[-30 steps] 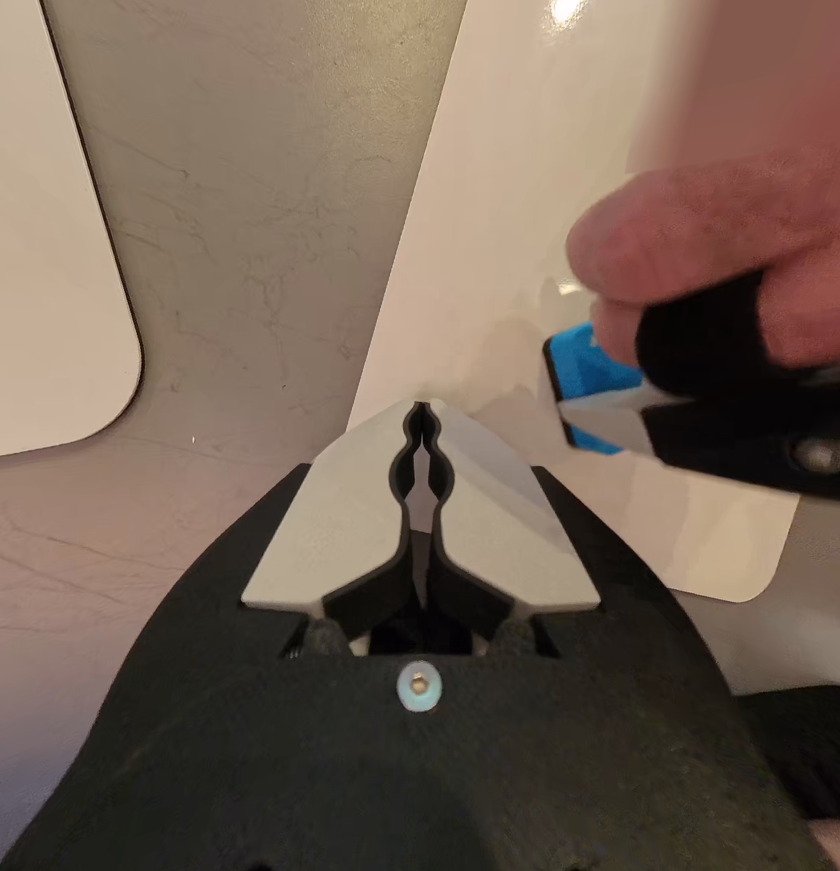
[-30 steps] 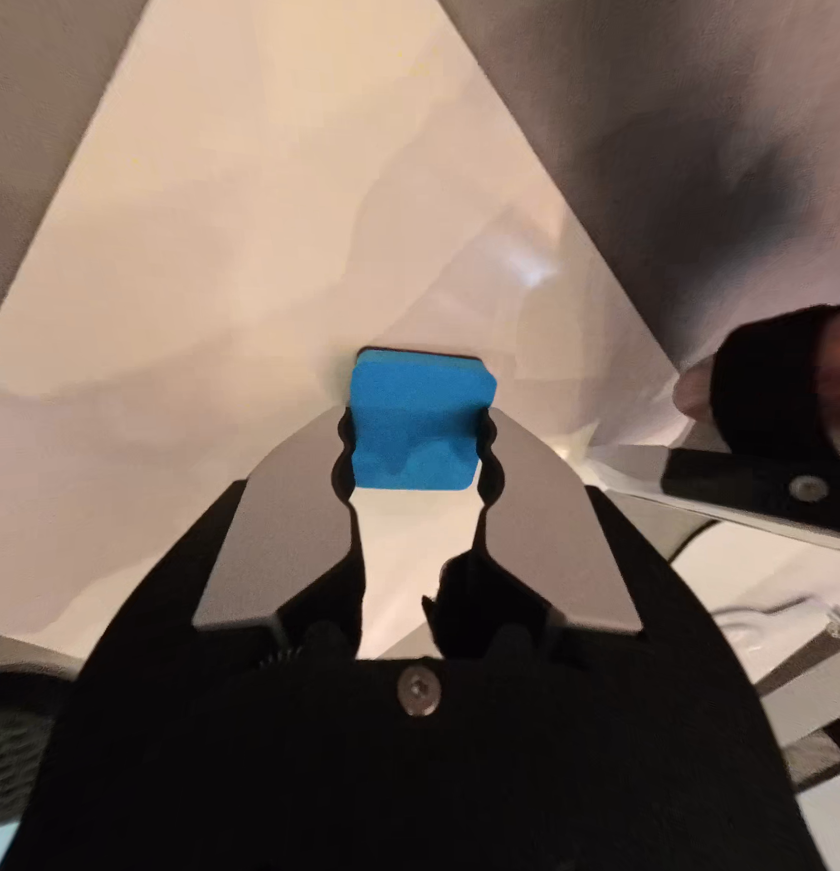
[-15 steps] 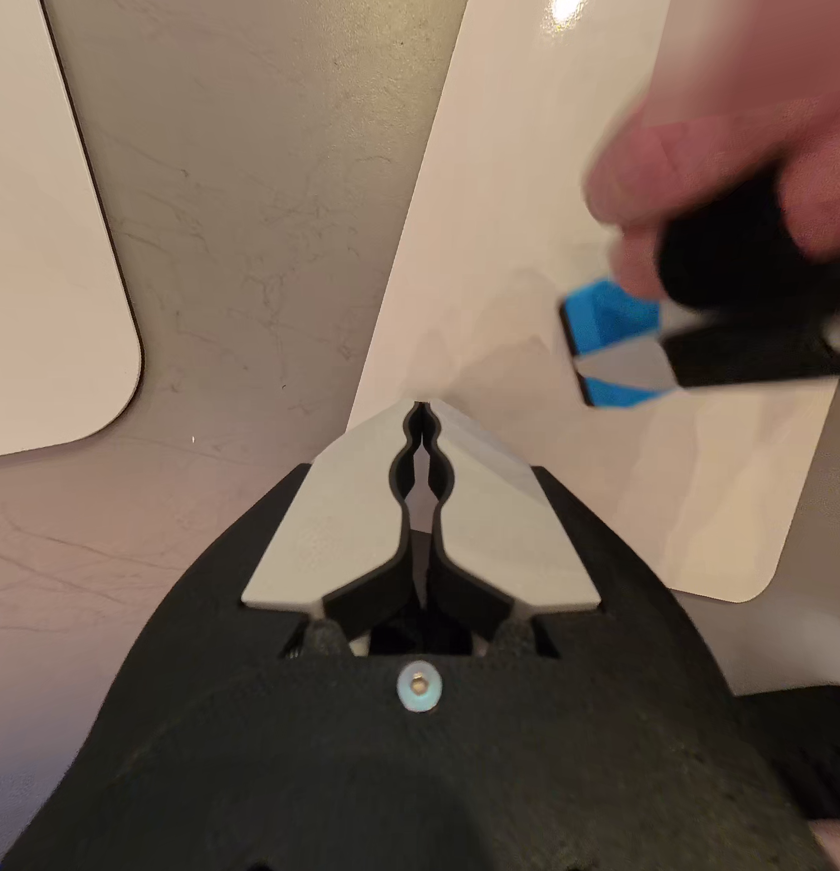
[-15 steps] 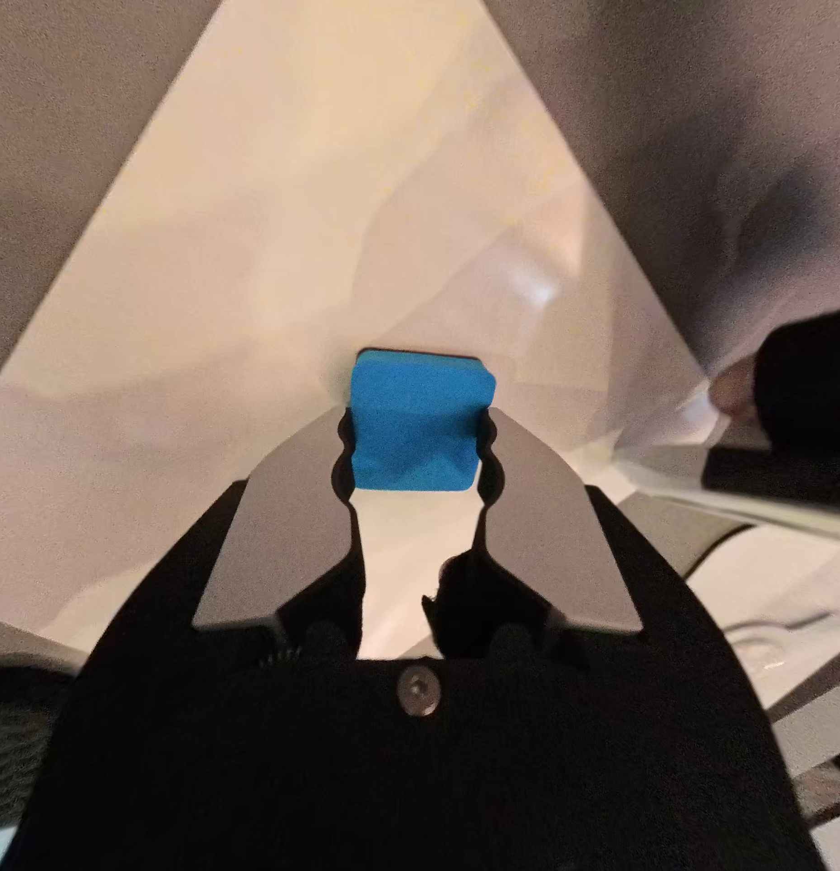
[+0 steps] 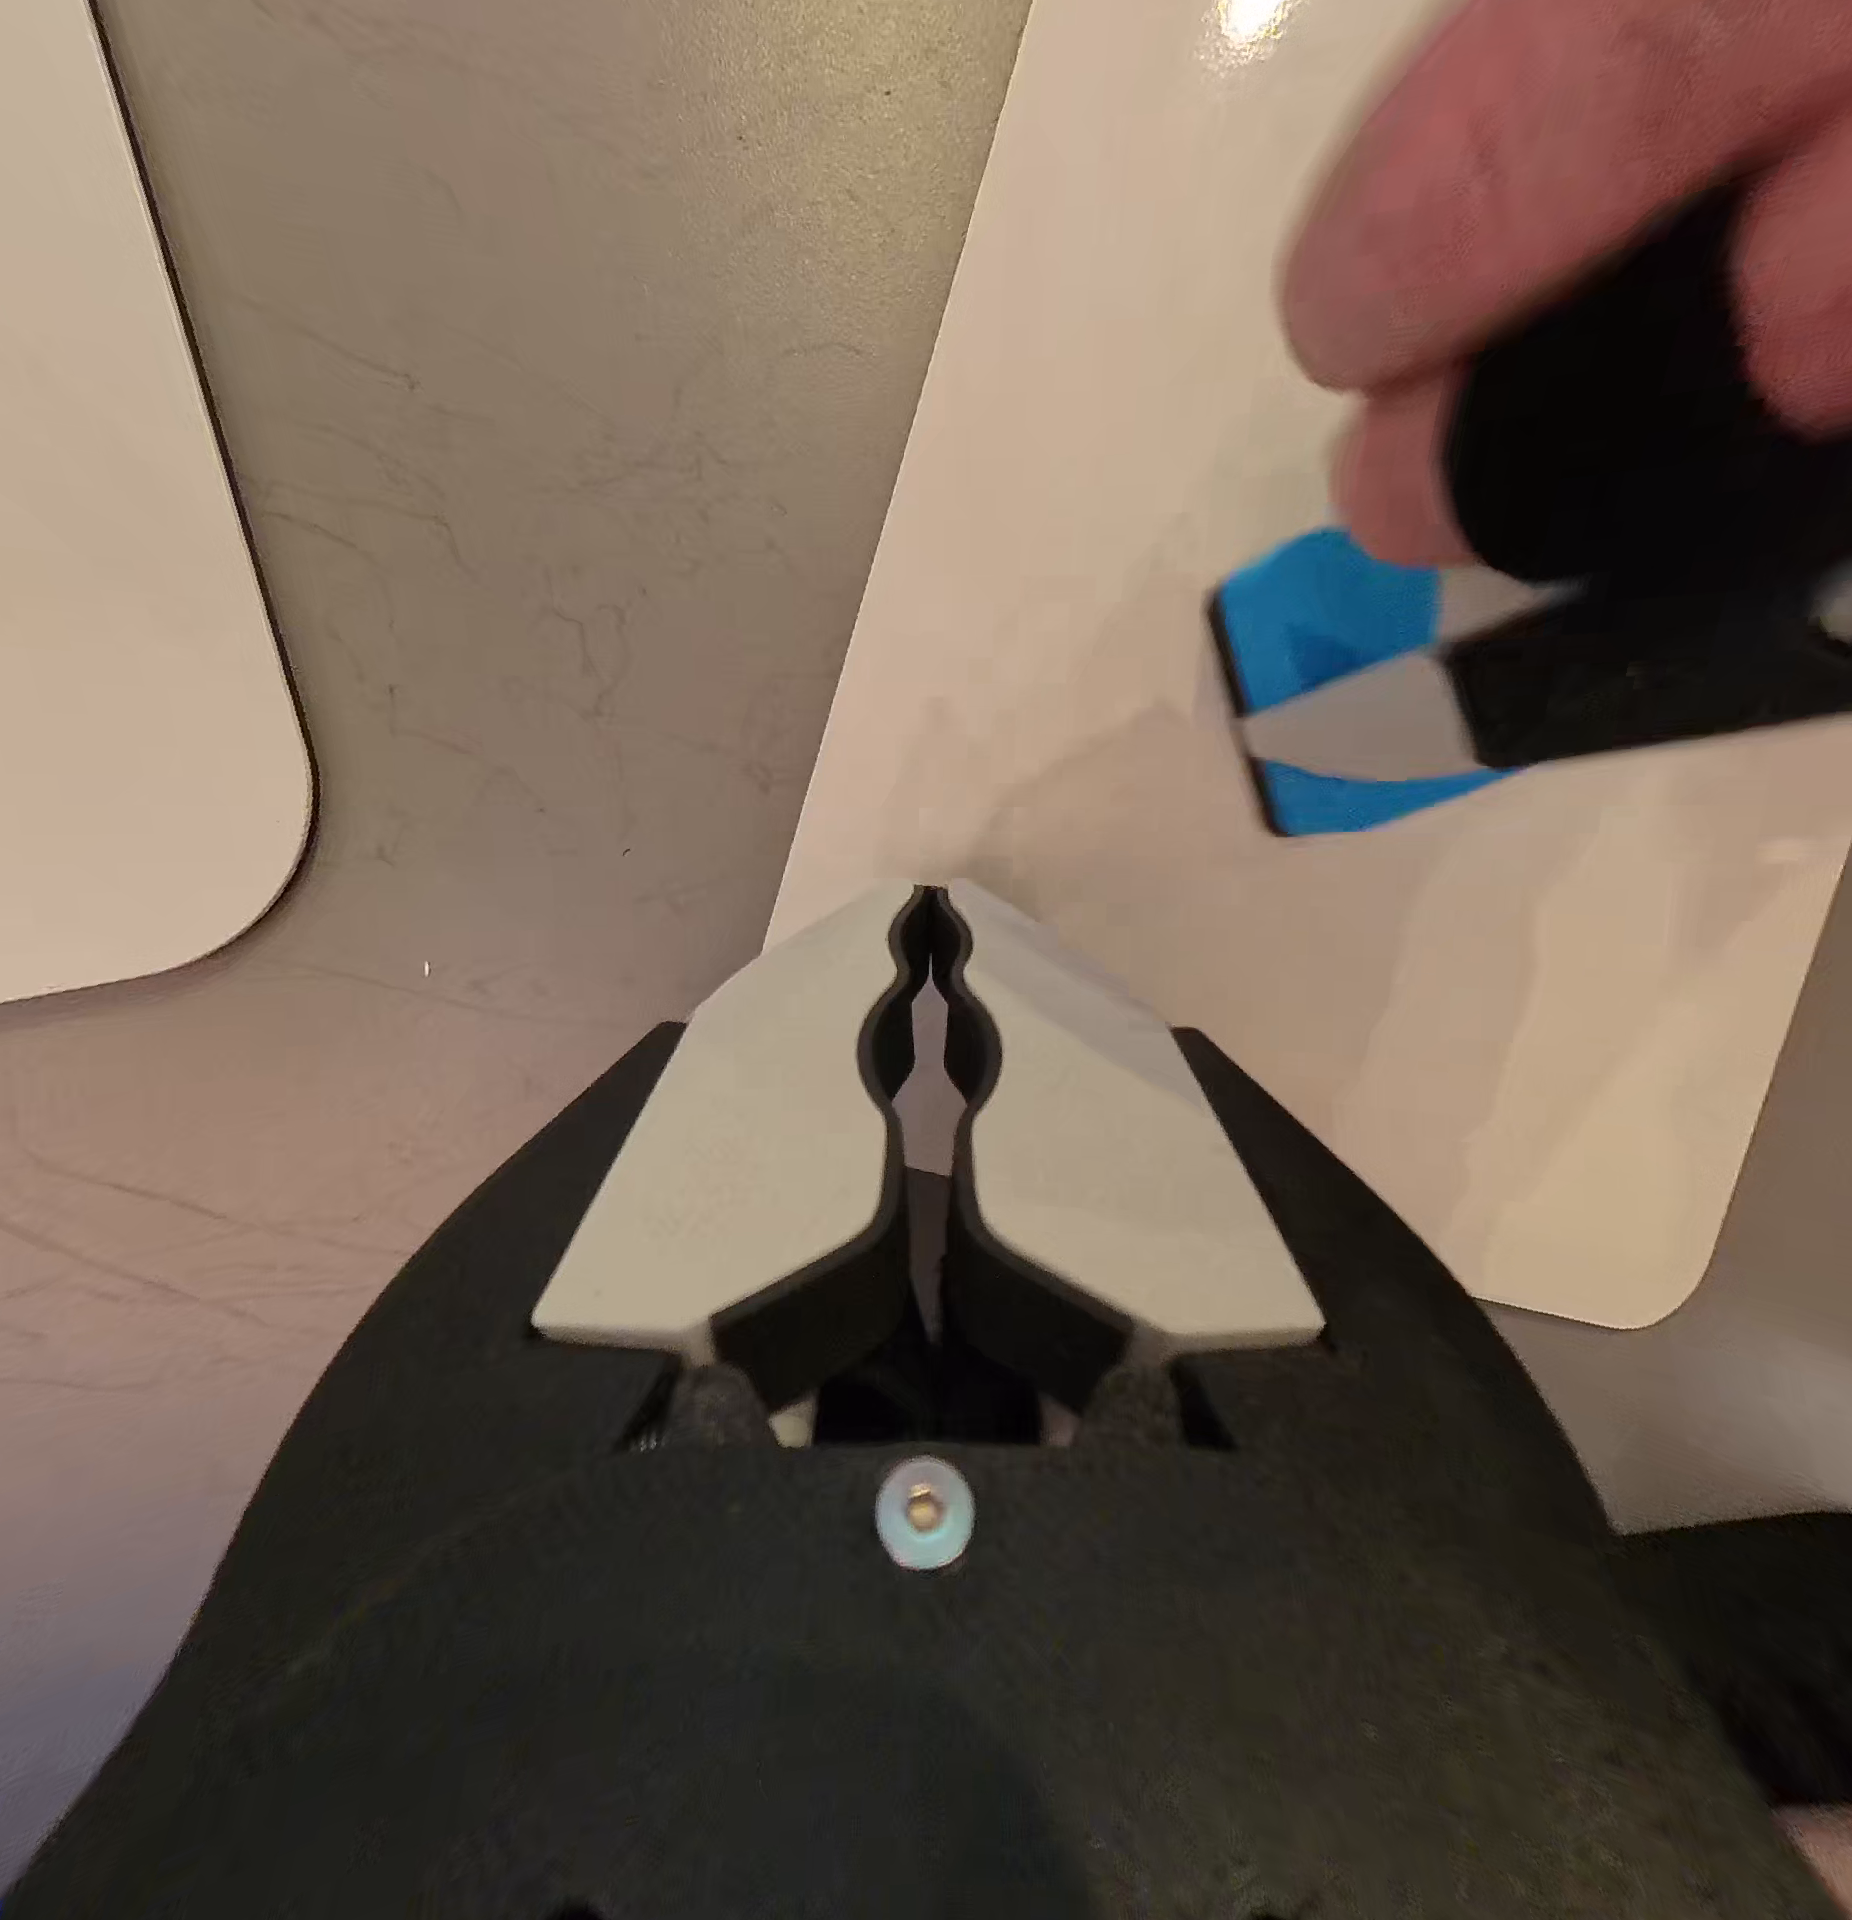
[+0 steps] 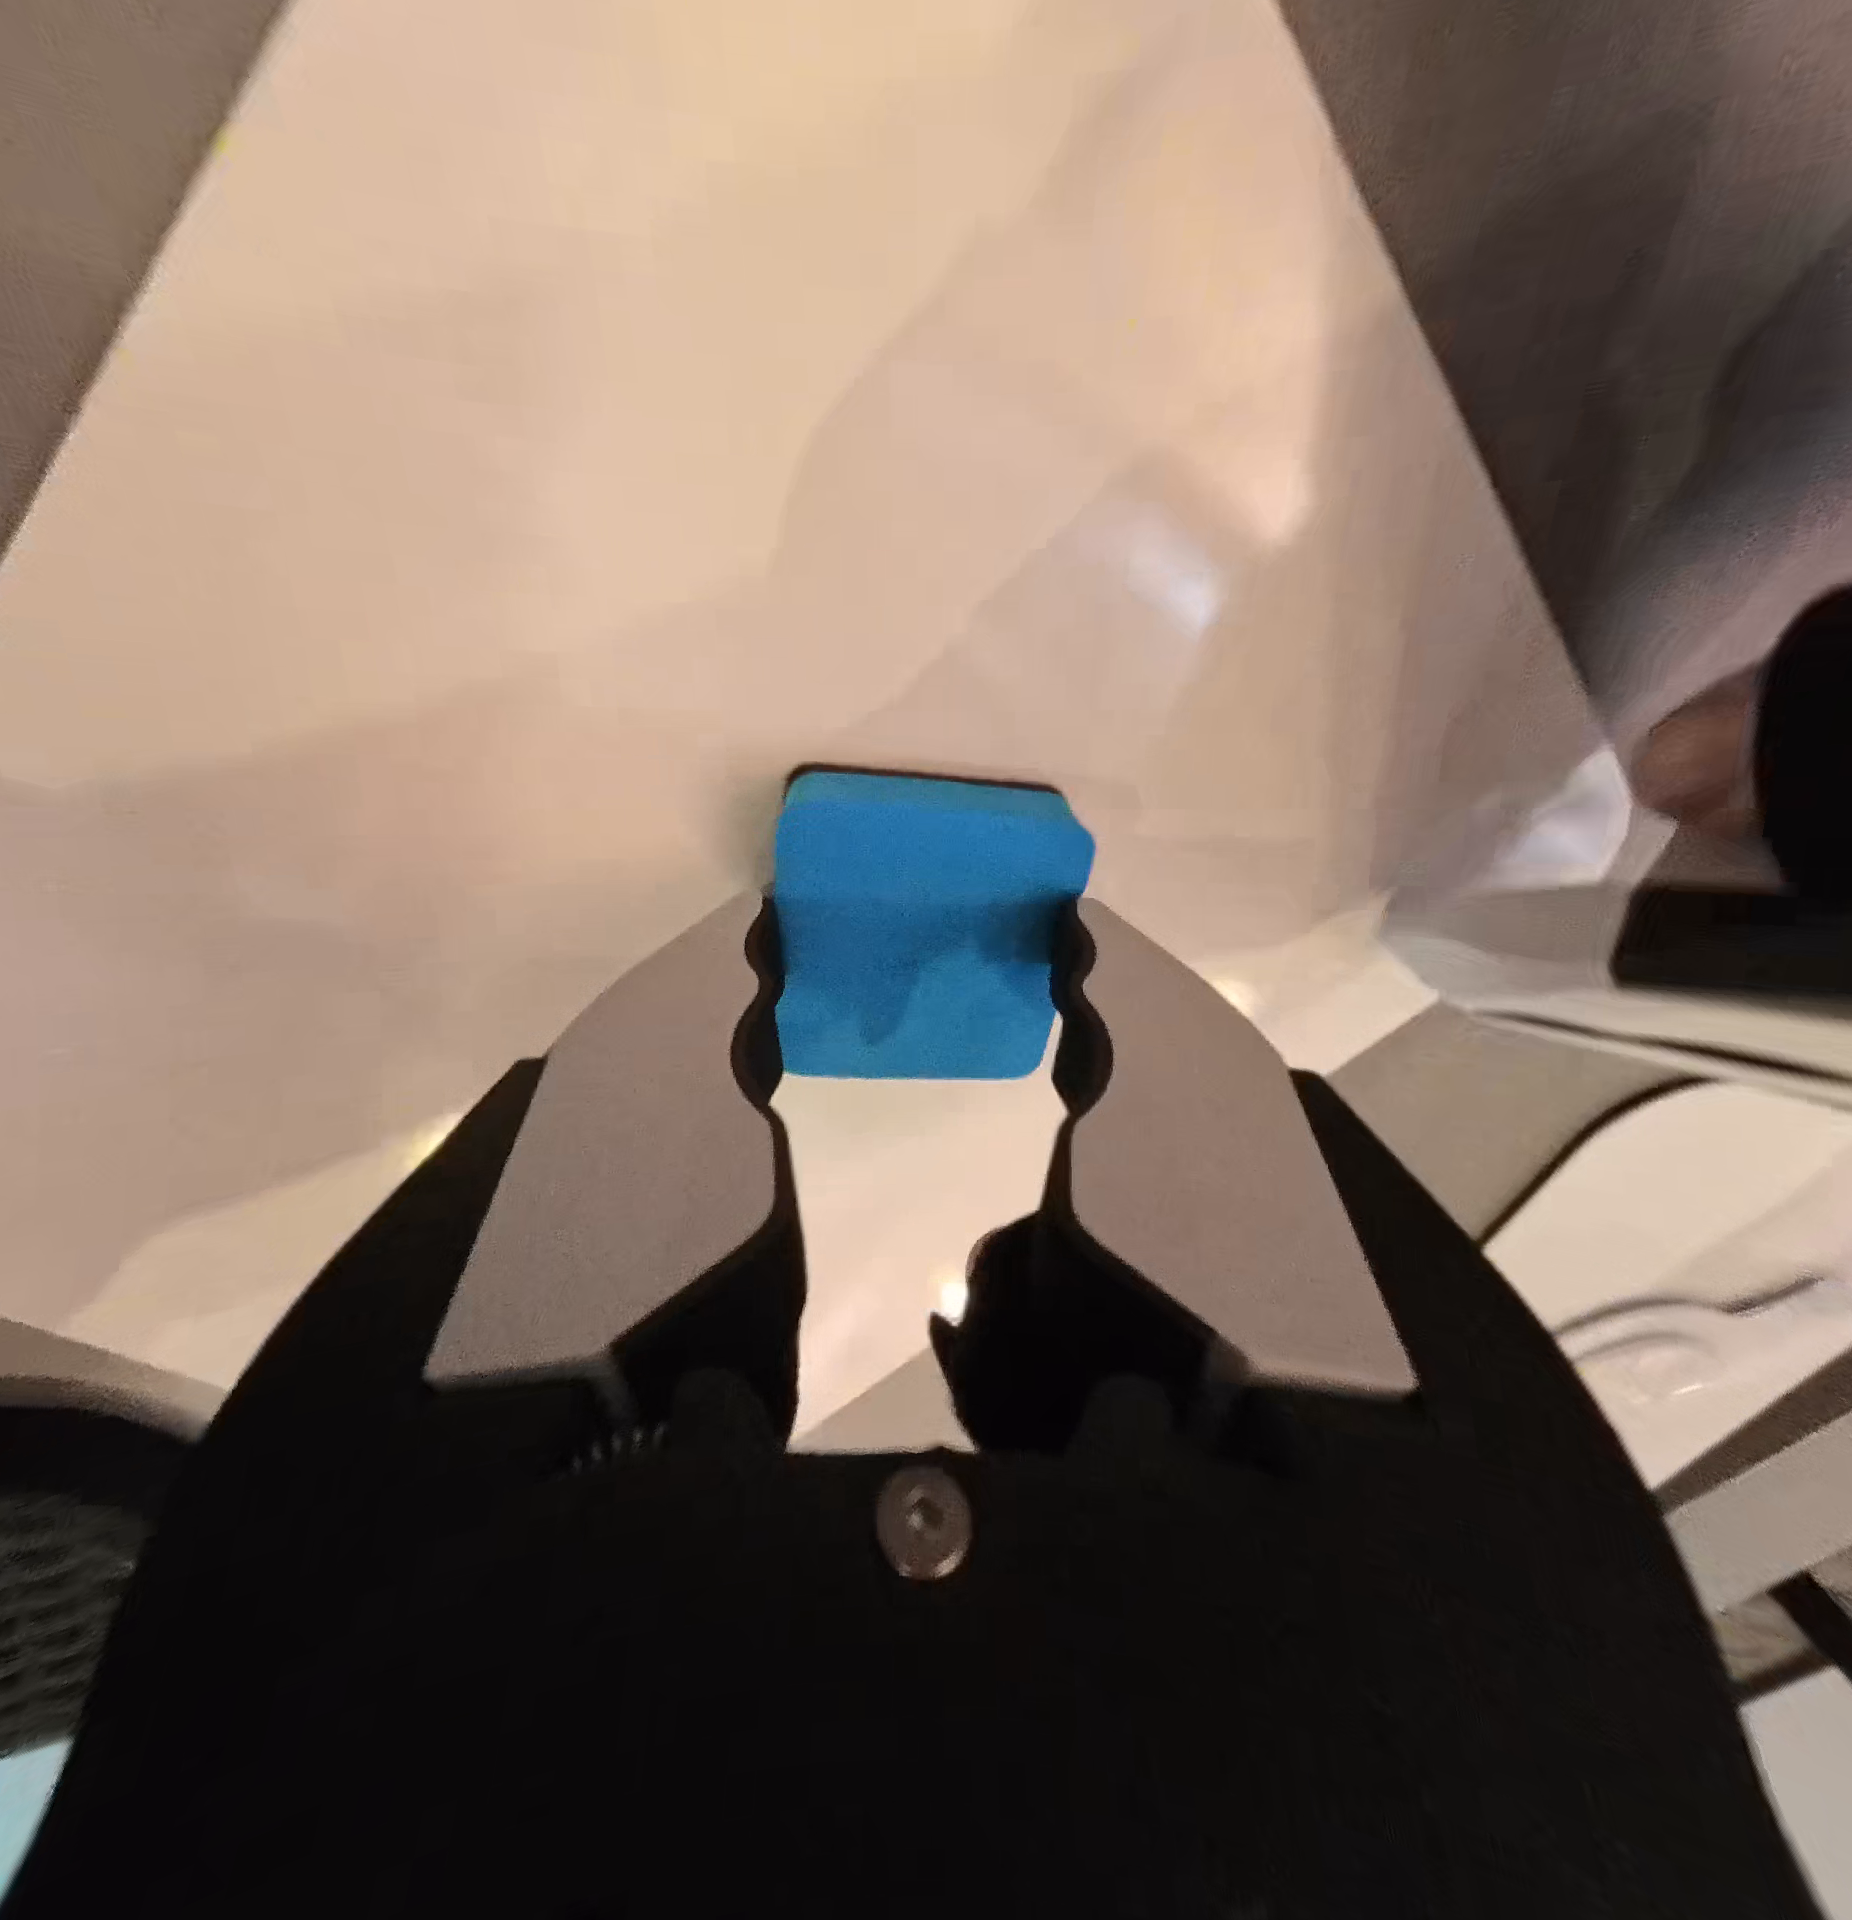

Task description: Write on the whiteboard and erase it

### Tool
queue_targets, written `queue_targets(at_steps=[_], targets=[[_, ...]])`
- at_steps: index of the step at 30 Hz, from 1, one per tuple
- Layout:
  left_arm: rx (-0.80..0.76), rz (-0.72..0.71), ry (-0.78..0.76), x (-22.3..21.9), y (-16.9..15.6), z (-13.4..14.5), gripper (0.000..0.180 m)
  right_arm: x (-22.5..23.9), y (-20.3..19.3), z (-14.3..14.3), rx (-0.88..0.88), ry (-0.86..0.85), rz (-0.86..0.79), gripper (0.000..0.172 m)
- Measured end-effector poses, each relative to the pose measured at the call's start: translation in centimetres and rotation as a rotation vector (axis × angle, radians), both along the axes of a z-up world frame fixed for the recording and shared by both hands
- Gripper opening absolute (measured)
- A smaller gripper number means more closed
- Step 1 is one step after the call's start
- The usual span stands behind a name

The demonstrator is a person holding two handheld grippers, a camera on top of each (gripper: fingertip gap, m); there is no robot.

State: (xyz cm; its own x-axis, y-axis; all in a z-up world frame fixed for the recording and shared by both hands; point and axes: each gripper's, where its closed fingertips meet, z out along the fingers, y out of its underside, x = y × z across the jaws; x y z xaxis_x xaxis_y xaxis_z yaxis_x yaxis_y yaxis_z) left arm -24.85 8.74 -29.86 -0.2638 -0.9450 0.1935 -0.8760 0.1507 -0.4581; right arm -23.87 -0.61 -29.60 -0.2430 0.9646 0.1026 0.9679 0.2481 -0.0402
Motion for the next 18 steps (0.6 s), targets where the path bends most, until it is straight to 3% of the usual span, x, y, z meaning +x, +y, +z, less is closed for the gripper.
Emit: queue_targets(at_steps=[3,6,13,18], targets=[[-0.006,-0.001,0.0,0.0,0.0,0.0,0.001,-0.7,1.9,0.0,0.027,0.014,-0.071,0.051],[-0.001,-0.001,-0.001,0.0,0.0,0.0,0.001,-1.9,-0.3,0.0,0.001,0.052,0.002,0.051],[-0.006,0.0,-0.003,0.0,0.0,0.0,0.001,8.6,-3.6,0.1,0.009,0.005,-0.276,0.052],[-0.005,0.003,-0.002,0.0,0.0,0.0,0.001,15.0,-8.5,0.1,-0.003,0.005,-0.454,0.052]])
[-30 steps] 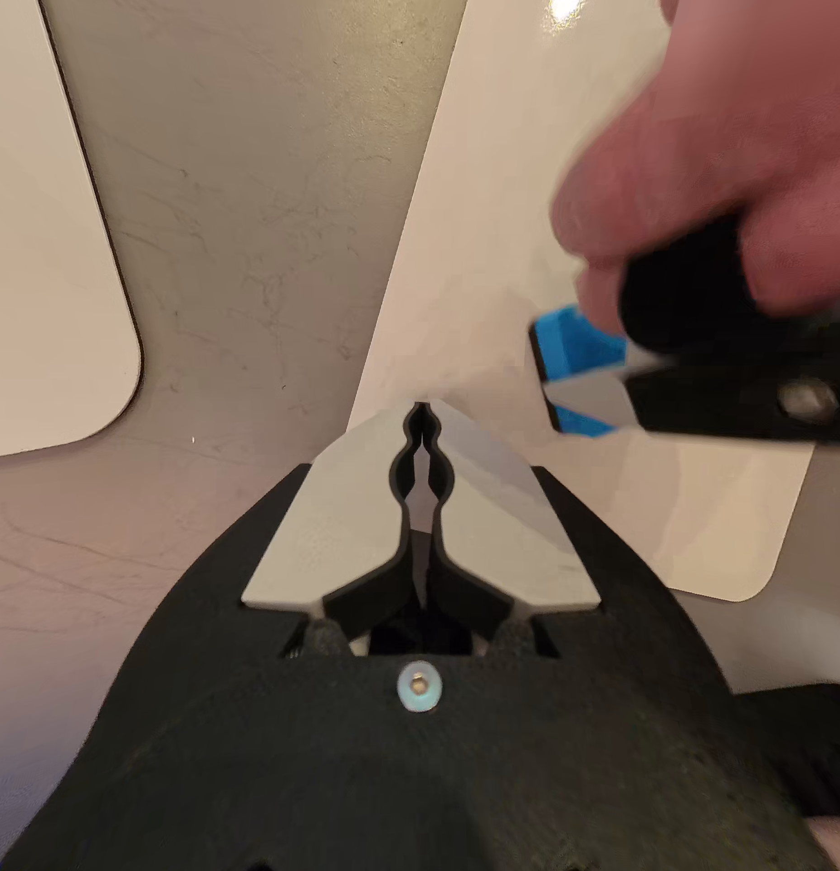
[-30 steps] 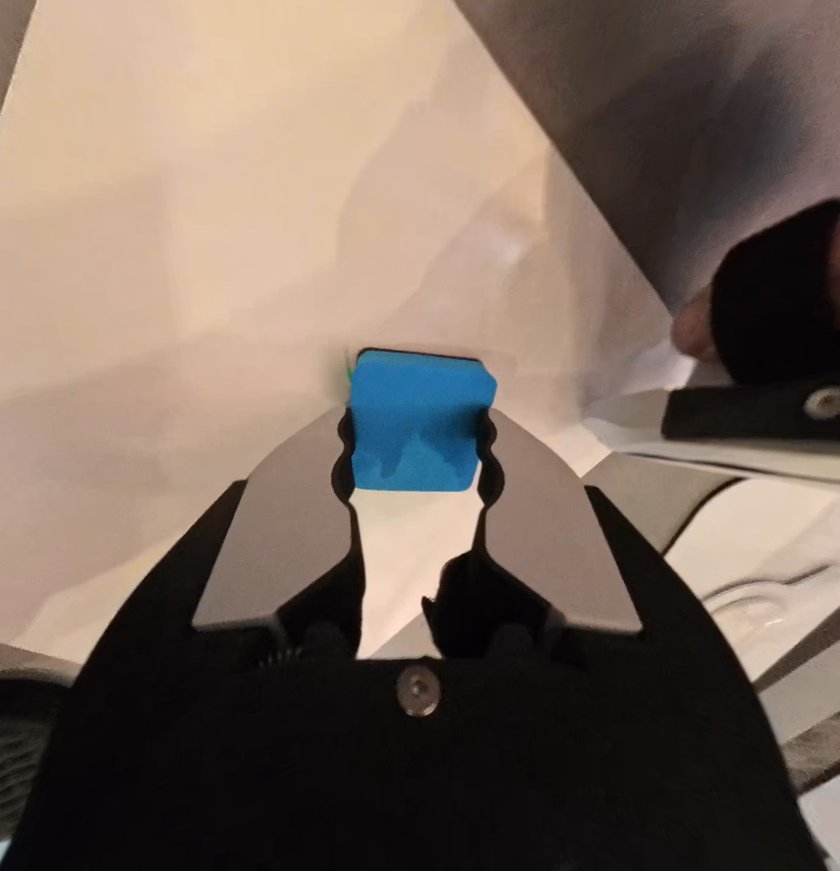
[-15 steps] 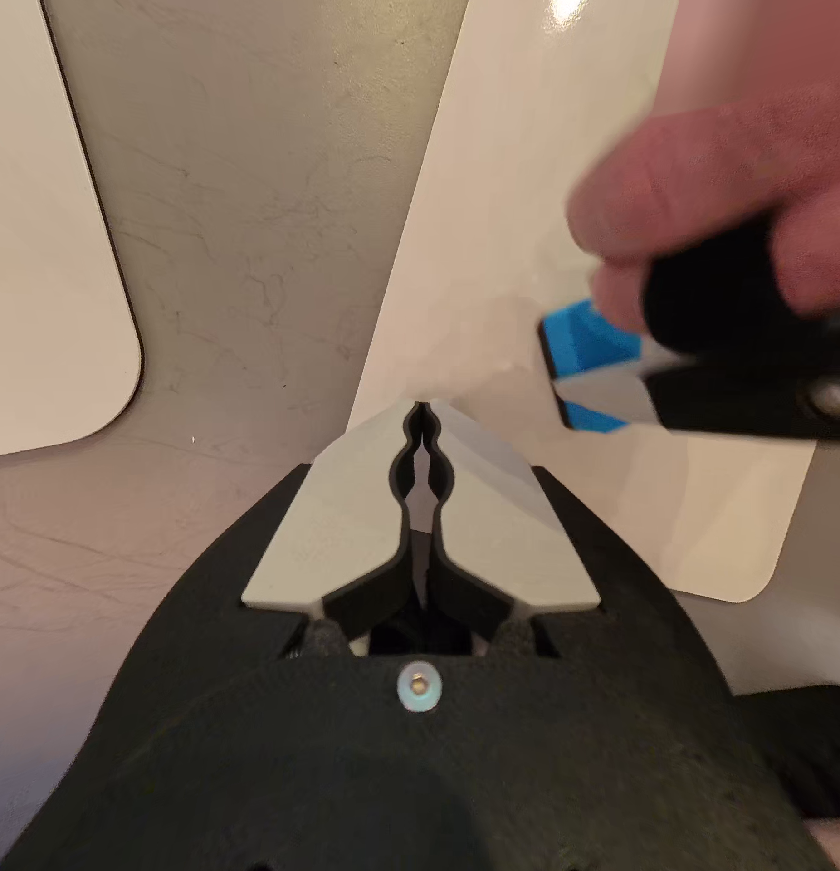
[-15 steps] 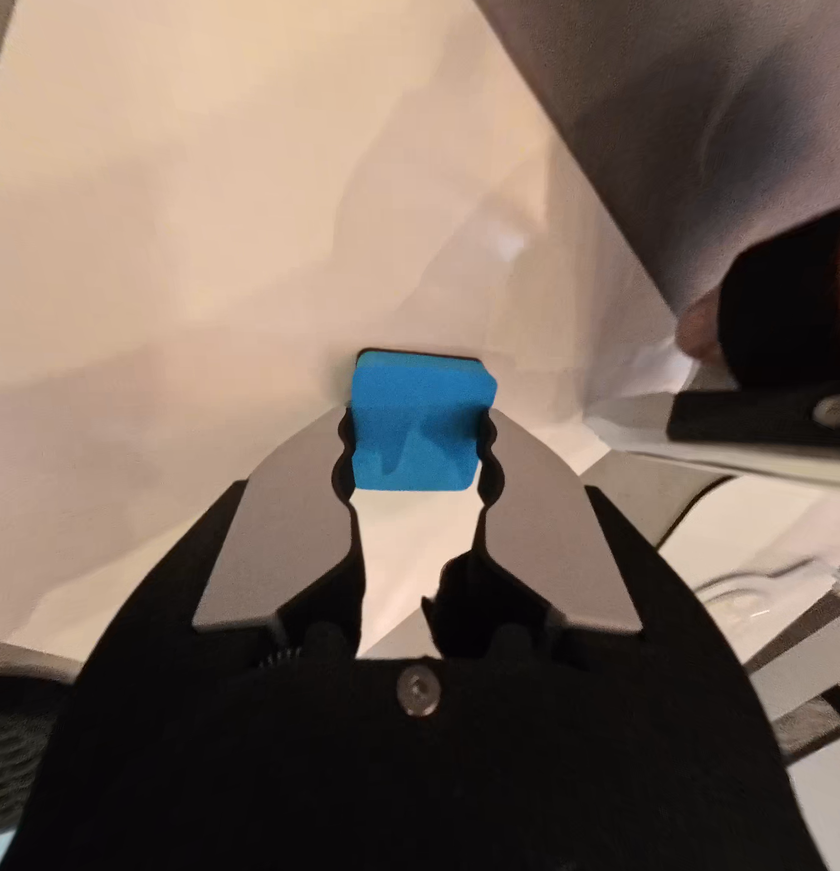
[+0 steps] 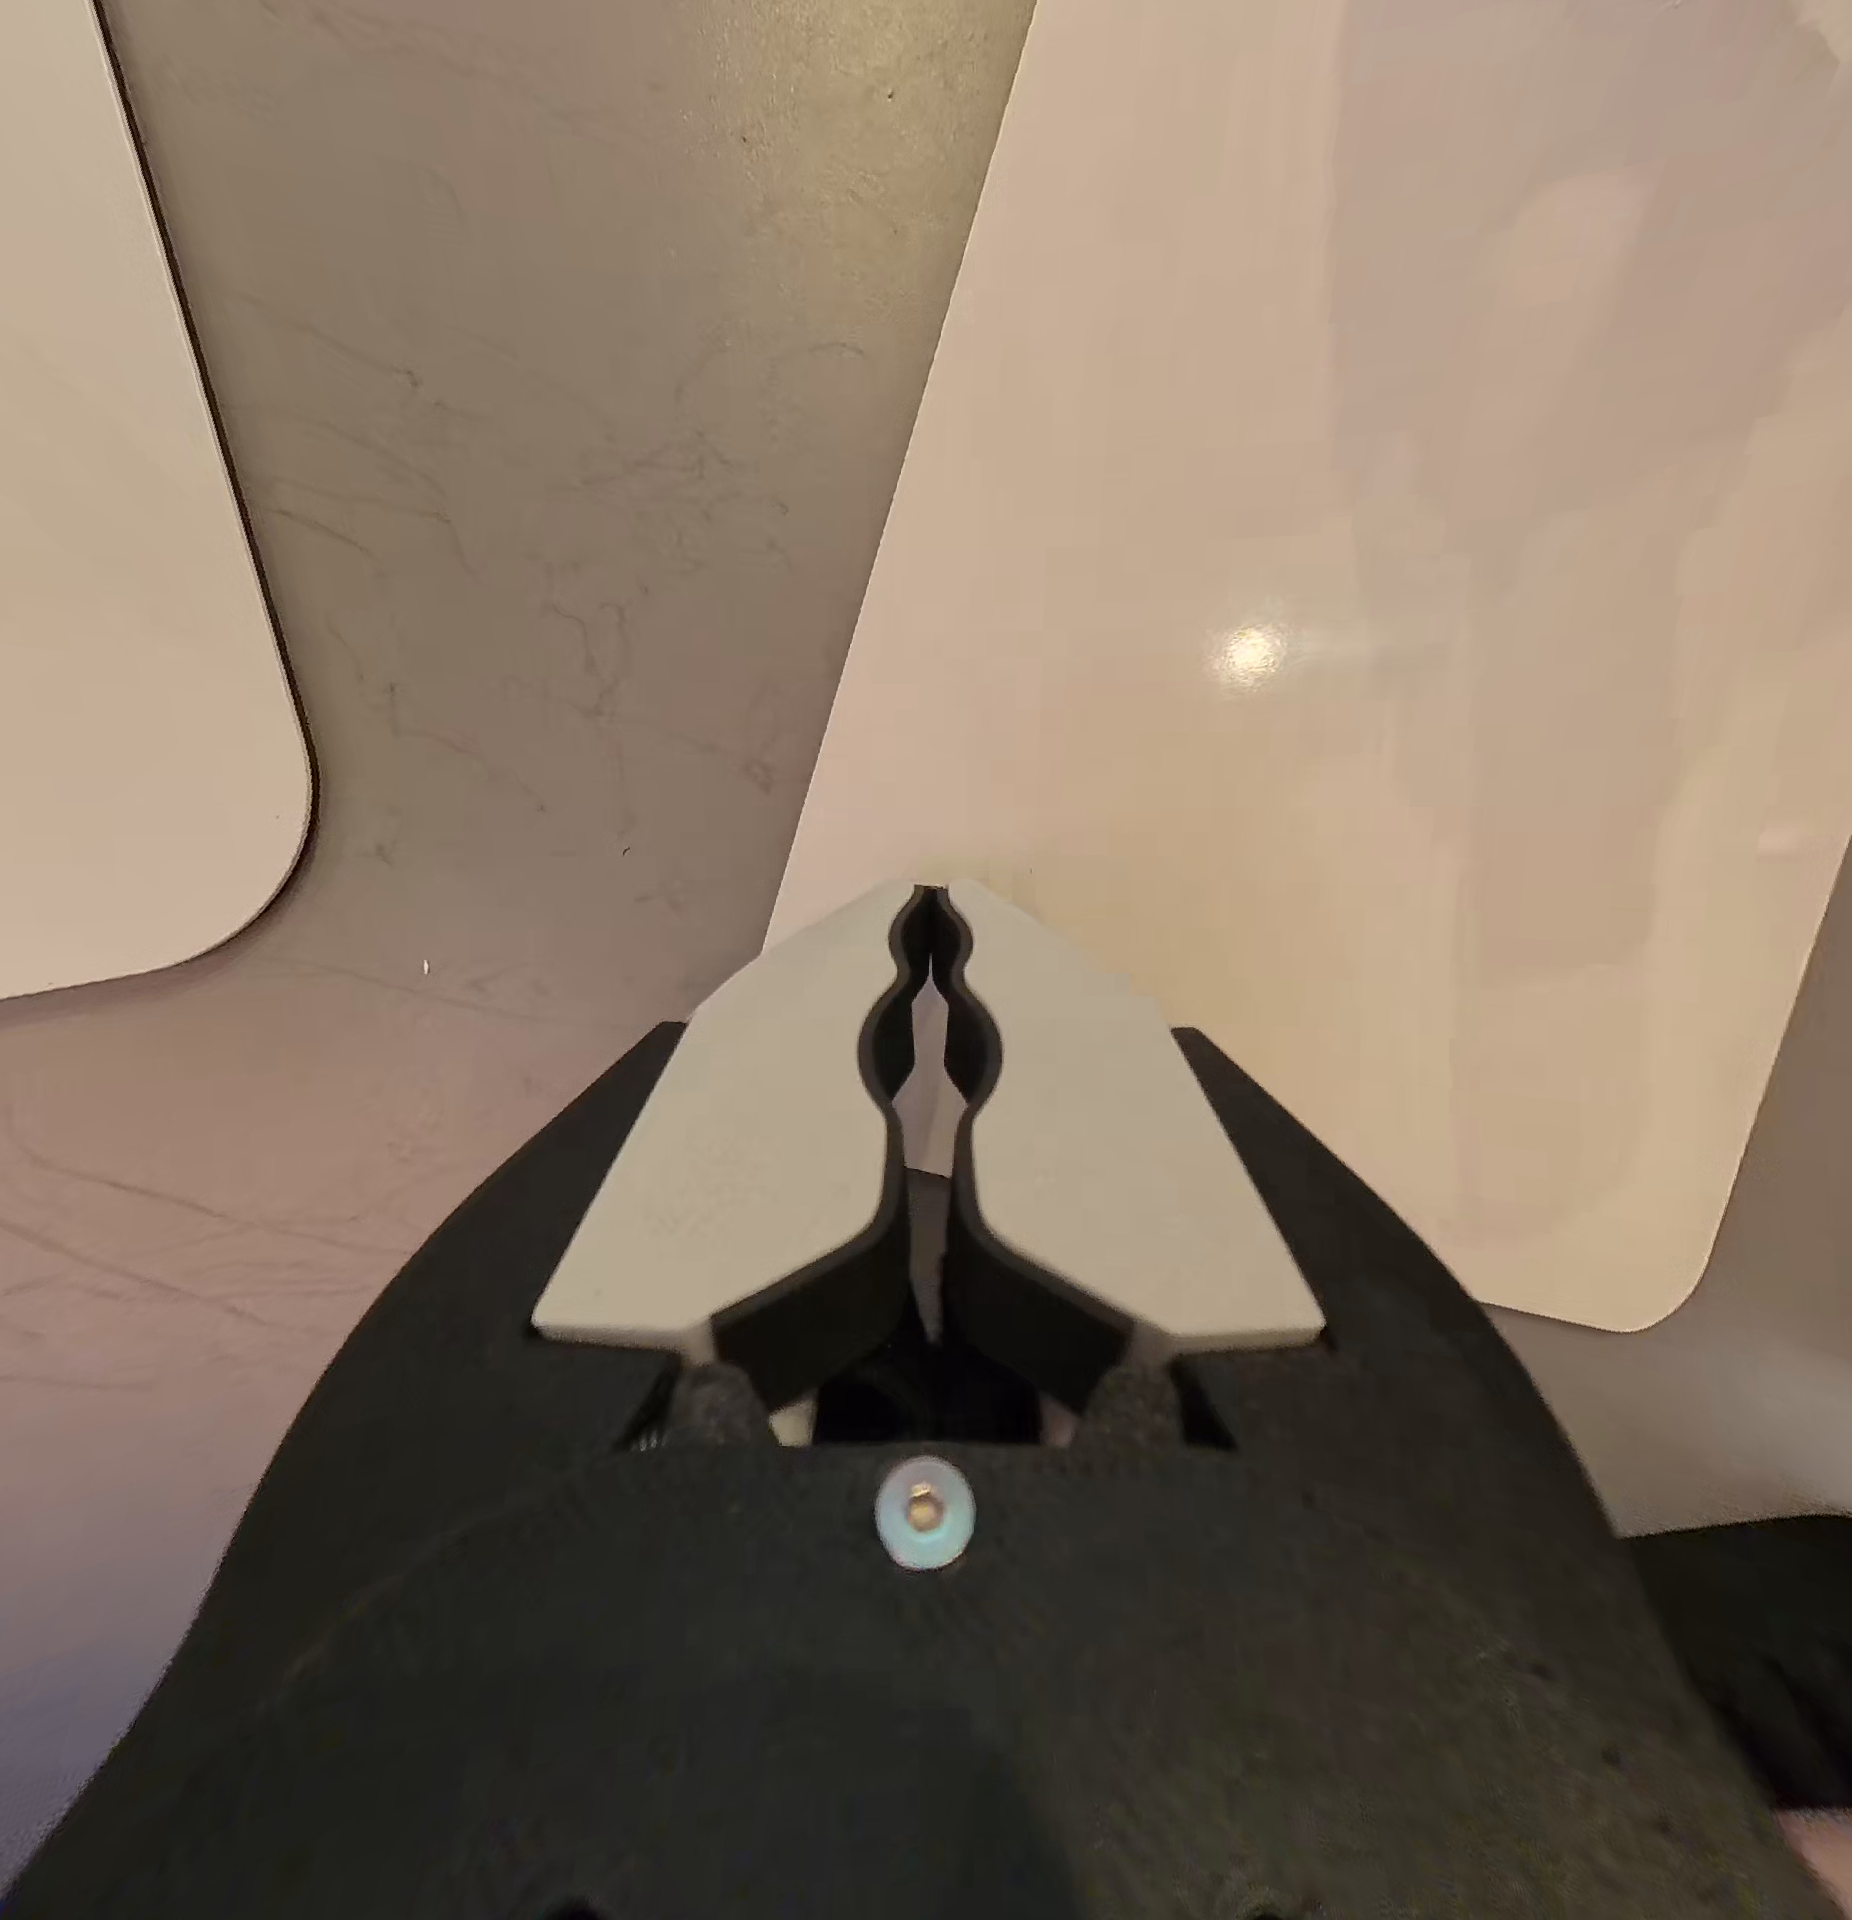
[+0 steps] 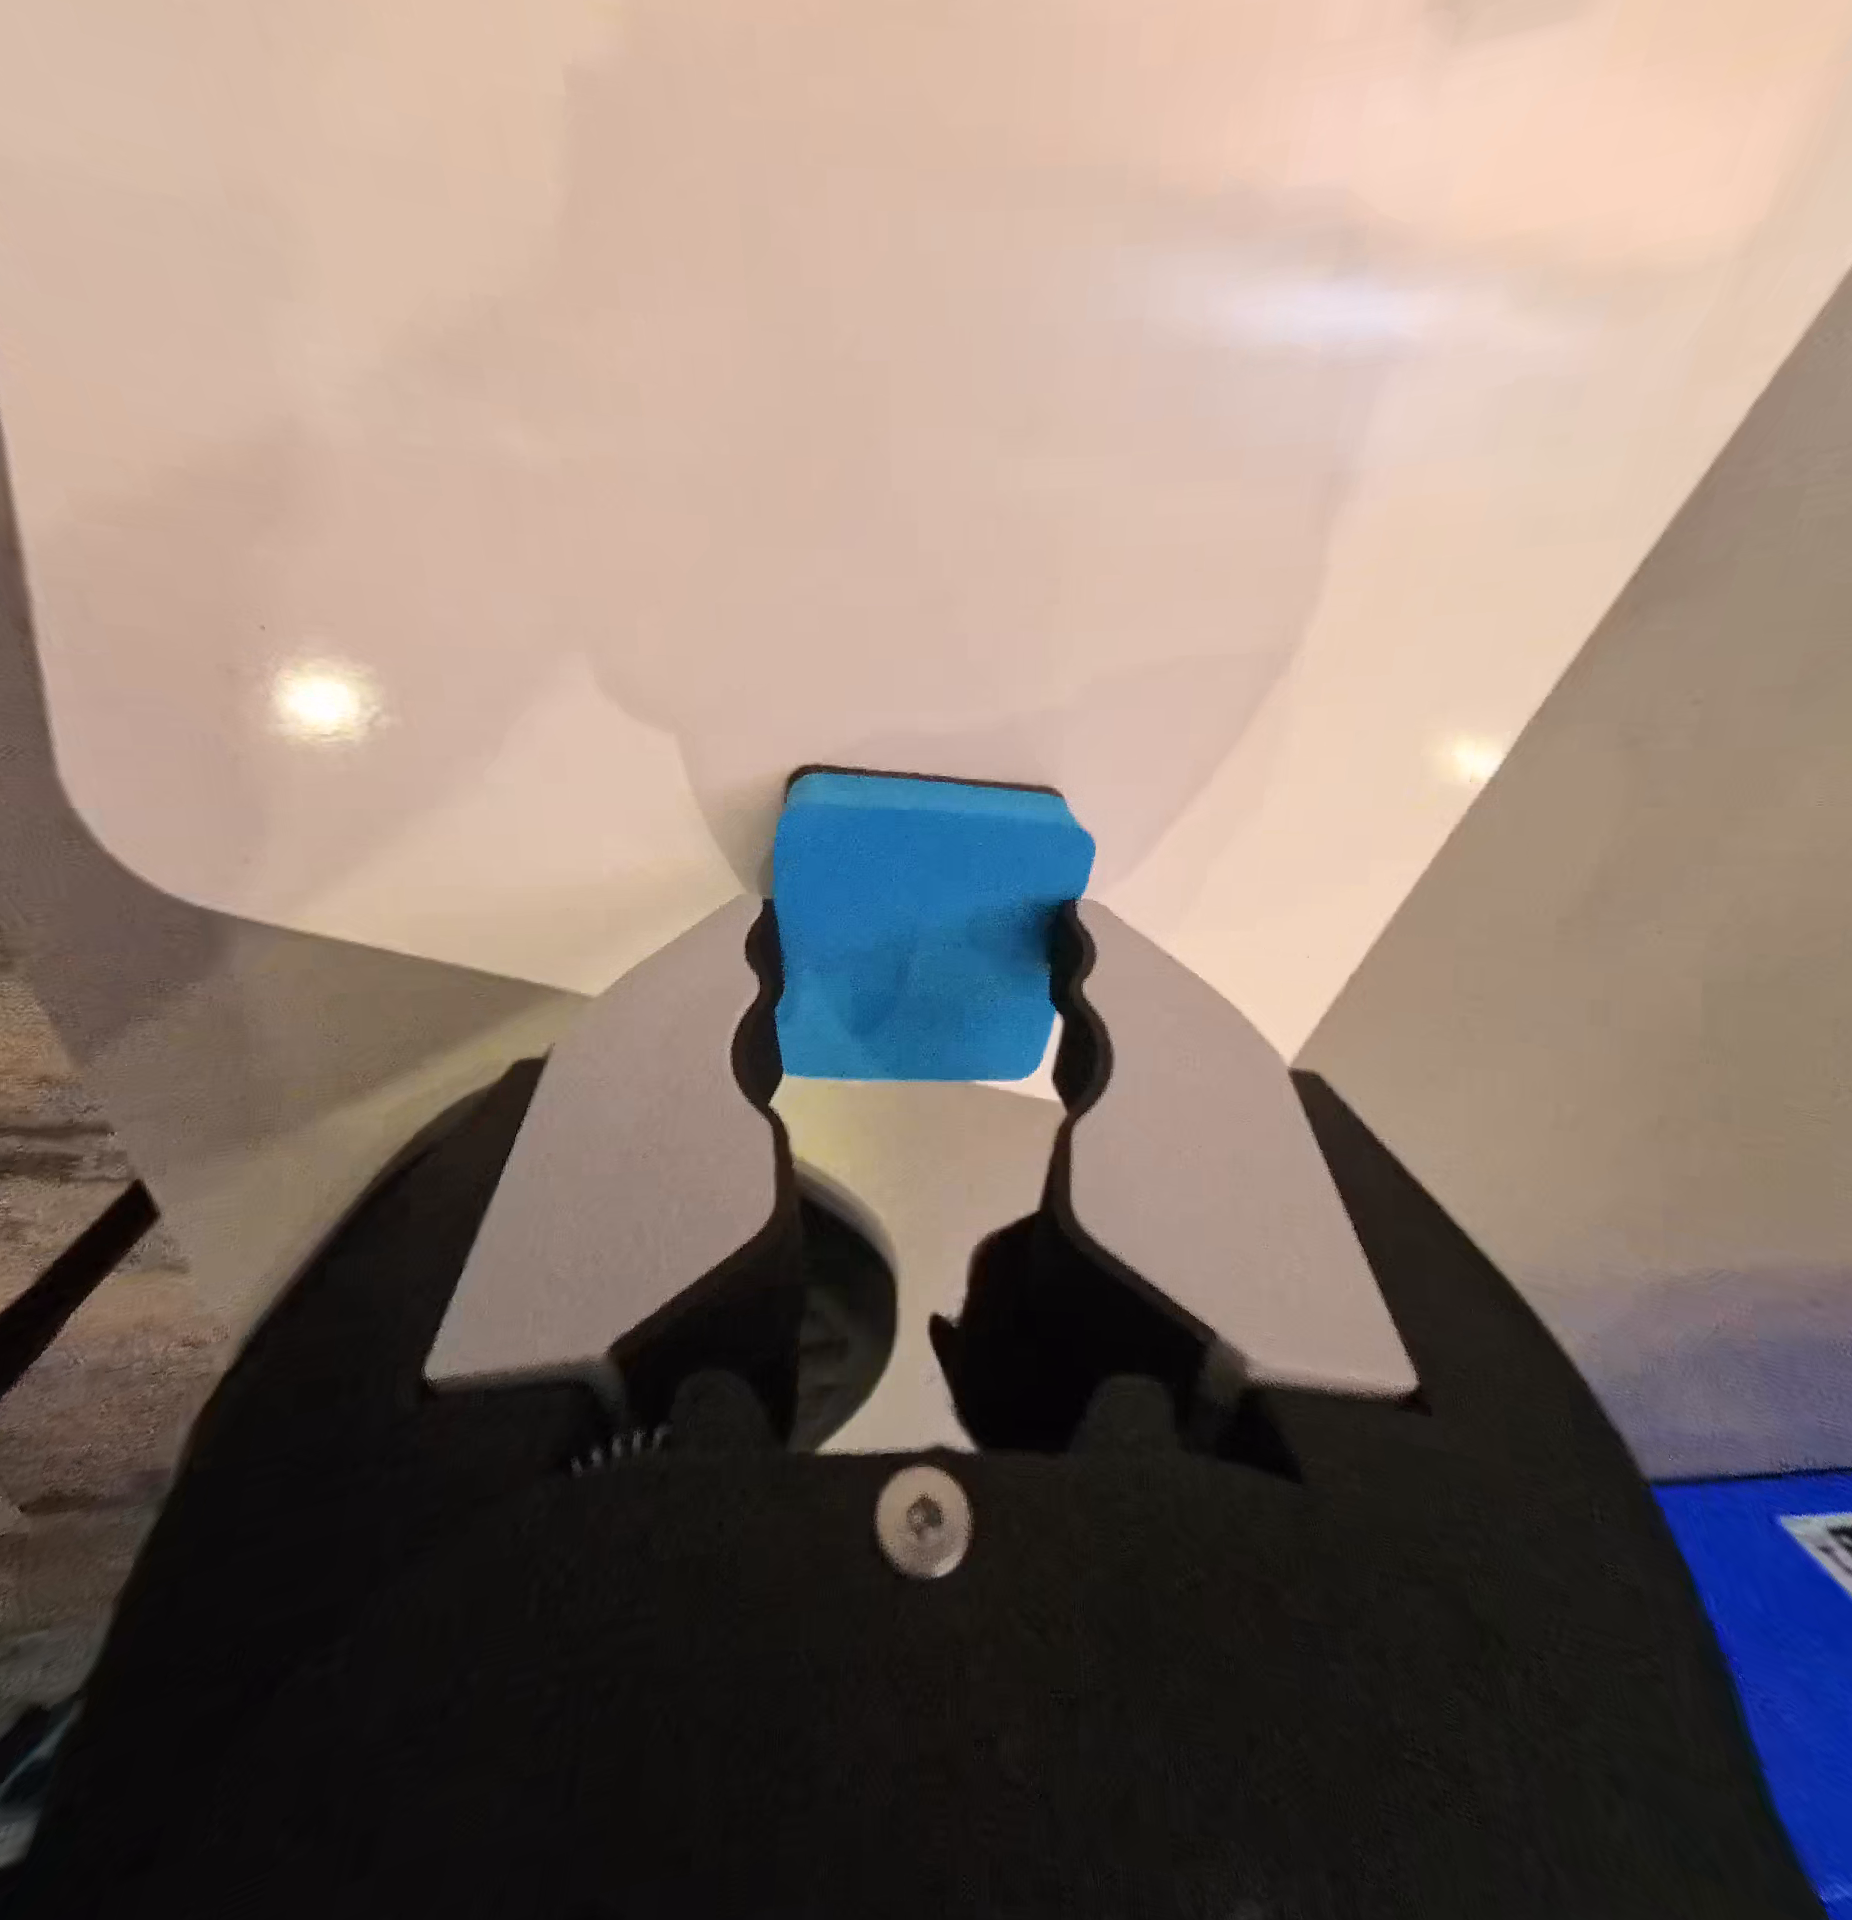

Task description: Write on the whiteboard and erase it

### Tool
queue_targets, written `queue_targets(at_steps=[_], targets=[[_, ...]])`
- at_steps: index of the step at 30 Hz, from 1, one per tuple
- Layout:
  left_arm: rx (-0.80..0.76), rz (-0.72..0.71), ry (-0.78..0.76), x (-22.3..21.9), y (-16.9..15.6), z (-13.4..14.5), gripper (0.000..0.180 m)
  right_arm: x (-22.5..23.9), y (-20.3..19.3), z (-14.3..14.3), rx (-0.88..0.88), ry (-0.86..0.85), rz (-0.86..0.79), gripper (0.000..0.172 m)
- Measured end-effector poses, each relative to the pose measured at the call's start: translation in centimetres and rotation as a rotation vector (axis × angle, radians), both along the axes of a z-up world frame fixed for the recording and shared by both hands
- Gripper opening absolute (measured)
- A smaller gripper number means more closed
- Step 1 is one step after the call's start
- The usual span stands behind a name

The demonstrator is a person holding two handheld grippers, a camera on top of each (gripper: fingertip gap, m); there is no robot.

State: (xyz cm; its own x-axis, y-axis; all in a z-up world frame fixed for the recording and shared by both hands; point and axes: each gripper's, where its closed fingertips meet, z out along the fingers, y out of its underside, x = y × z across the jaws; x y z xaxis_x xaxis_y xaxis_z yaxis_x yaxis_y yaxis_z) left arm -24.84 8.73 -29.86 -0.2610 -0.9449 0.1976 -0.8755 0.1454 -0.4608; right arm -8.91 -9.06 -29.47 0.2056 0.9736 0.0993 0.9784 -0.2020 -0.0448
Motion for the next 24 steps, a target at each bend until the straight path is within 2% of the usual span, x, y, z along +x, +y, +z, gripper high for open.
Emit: queue_targets(at_steps=[3,7,10,14,16,20,24], targets=[[0.003,0.002,0.002,0.0,0.0,0.0,0.001,-1.3,-0.5,0.0,0.021,0.006,0.031,0.052],[0.006,0.005,0.001,0.0,0.0,0.0,0.001,1.6,-0.7,0.0,0.003,-0.011,-0.061,0.052],[-0.002,0.002,0.001,0.0,0.0,0.0,0.001,-0.7,-1.5,0.1,0.002,0.038,0.026,0.052],[-0.003,0.003,-0.002,0.0,0.0,0.0,0.001,2.1,-1.2,0.1,0.006,0.009,-0.062,0.052],[-0.007,0.001,-0.001,0.0,0.0,0.0,0.001,1.0,-2.2,0.1,-0.006,0.043,-0.034,0.051],[0.004,0.004,0.004,0.0,0.0,0.0,0.001,1.6,-1.3,0.1,0.019,0.037,-0.08,0.052],[-0.005,0.006,0.015,-0.2,0.0,0.0,0.001,1.2,-0.6,0.1,0.022,0.016,-0.05,0.052]])
